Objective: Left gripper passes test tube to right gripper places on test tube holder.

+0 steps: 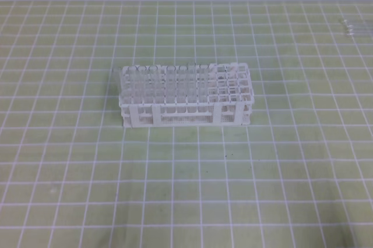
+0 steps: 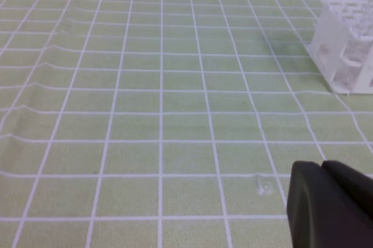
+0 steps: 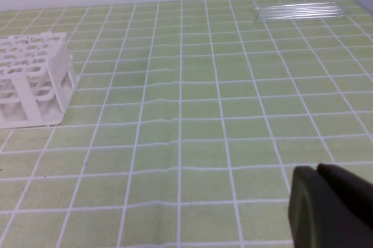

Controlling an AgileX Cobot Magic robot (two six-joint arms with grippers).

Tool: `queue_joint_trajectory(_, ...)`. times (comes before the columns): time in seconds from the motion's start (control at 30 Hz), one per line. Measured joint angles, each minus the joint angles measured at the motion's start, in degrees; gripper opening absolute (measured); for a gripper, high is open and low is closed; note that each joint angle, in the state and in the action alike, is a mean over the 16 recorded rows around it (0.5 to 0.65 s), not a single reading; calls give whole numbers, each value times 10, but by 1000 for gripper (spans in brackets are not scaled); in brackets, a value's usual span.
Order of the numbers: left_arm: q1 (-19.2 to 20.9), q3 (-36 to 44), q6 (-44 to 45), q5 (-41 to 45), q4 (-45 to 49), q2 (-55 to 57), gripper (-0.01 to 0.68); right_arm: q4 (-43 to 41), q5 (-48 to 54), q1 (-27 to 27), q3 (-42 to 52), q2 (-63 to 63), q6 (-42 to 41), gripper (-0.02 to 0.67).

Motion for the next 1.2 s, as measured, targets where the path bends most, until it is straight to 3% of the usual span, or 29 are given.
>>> queue_joint_trajectory(1.2,0,-4,1,3,0,10,-2,0,0,0,0,1,0,-16)
